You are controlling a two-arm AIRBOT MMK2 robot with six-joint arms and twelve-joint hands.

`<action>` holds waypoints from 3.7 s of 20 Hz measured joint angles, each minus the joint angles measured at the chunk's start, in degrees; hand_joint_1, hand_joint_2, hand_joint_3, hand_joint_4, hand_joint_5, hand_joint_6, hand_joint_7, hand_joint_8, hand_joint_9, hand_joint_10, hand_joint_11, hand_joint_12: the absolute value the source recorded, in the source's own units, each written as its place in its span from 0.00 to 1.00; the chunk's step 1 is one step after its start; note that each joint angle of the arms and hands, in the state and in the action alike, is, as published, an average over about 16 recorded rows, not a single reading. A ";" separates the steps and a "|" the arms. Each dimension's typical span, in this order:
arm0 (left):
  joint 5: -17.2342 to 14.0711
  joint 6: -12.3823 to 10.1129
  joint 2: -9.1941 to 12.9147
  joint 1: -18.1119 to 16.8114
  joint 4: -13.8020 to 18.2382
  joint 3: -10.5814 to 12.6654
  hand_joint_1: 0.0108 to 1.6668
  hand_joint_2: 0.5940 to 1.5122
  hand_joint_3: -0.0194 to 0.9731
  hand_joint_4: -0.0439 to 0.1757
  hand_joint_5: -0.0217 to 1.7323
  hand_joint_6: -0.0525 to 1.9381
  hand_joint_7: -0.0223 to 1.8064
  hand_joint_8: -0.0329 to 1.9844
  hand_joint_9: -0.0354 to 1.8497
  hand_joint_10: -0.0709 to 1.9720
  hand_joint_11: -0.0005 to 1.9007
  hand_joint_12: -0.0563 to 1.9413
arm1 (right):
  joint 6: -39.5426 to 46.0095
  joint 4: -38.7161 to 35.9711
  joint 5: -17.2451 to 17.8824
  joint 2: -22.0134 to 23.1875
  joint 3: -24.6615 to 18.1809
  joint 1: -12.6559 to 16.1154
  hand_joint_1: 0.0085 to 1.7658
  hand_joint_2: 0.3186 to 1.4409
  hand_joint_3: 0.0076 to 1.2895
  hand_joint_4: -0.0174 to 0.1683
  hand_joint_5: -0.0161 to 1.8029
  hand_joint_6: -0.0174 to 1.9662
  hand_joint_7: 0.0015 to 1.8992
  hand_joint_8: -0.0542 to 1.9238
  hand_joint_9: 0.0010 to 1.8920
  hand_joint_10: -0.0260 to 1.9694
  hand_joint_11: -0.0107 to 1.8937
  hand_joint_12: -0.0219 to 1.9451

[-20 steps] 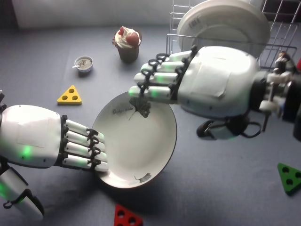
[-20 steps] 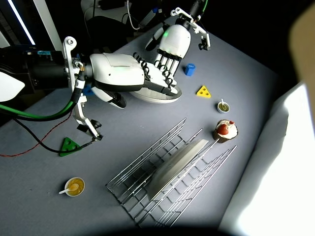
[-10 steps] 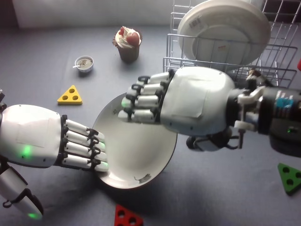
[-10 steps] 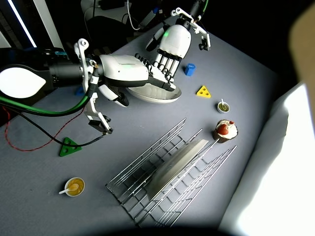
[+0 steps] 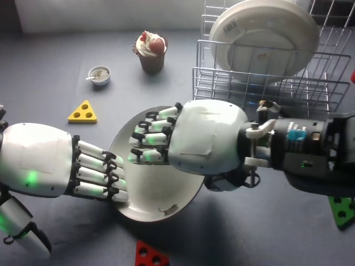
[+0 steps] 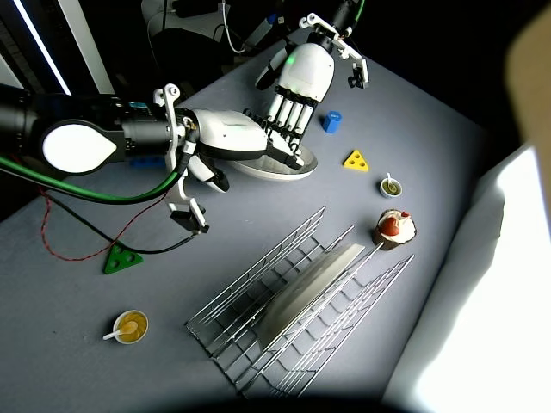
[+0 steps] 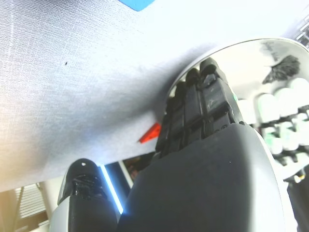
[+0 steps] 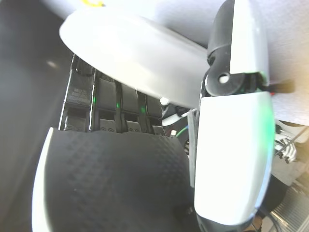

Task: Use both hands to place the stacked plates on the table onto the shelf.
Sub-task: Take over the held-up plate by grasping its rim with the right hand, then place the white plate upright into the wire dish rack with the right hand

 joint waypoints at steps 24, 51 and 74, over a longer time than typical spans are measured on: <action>-2.65 -1.91 0.27 -3.64 -17.45 6.72 0.04 0.49 0.02 0.21 0.09 0.03 0.11 0.02 0.12 0.04 0.10 0.03 | 0.62 1.76 0.35 3.34 -3.85 3.21 0.80 0.50 0.00 0.06 0.52 0.33 0.64 0.07 0.63 0.29 0.62 0.38; -1.84 -2.46 -1.23 -5.24 -23.04 17.05 0.04 0.50 0.02 0.21 0.08 0.03 0.10 0.02 0.11 0.04 0.09 0.03 | 6.63 38.11 -6.20 20.44 -14.86 19.36 0.83 0.51 0.00 0.07 0.53 0.50 0.63 0.20 0.63 0.30 0.54 0.66; -1.58 -2.47 -1.28 -5.27 -20.85 15.91 0.05 0.48 0.02 0.21 0.09 0.03 0.12 0.02 0.12 0.04 0.10 0.03 | 8.77 54.63 -11.56 22.50 -6.99 24.56 0.83 0.54 0.00 0.05 0.55 0.42 0.63 0.22 0.67 0.25 0.57 0.59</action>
